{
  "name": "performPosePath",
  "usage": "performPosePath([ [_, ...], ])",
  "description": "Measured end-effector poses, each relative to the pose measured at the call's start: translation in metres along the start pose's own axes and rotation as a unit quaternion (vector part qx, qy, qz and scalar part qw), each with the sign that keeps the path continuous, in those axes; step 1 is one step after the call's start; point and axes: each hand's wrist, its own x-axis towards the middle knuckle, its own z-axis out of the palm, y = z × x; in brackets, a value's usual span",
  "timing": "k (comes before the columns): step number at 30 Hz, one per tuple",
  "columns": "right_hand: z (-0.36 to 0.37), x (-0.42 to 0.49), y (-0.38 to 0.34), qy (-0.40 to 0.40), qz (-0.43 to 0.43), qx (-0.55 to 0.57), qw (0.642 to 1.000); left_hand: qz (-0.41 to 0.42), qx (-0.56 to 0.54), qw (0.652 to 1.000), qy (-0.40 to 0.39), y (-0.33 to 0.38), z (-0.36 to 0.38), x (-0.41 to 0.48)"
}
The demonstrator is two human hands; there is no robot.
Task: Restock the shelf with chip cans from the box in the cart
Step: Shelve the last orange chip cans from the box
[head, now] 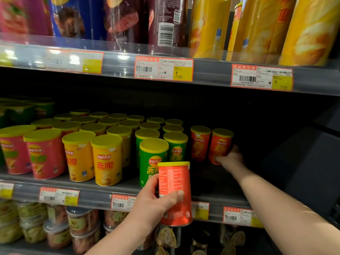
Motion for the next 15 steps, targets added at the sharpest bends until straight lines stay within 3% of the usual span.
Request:
performPosePath([
  [4, -0.008, -0.02, -0.004, 0.042, -0.061, 0.052, 0.996, 0.013, -0.003, 1.0, 0.007, 0.004, 0.004, -0.003],
  [7, -0.01, -0.048, -0.013, -0.007, -0.111, 0.104, 0.988, 0.017, -0.015, 1.0, 0.019, 0.006, 0.007, -0.003],
  [10, -0.018, -0.081, -0.026, -0.163, -0.144, 0.105, 0.97, 0.043, -0.004, 0.999, 0.004, 0.007, 0.011, -0.003],
  [13, -0.029, -0.108, -0.034, -0.368, -0.133, 0.163, 0.906, 0.094, 0.039, 0.995, -0.021, 0.012, 0.02, 0.001],
  [15, -0.035, -0.116, -0.036, -0.43, -0.125, 0.184, 0.875, 0.116, 0.044, 0.991, -0.048, 0.016, 0.026, 0.003],
])
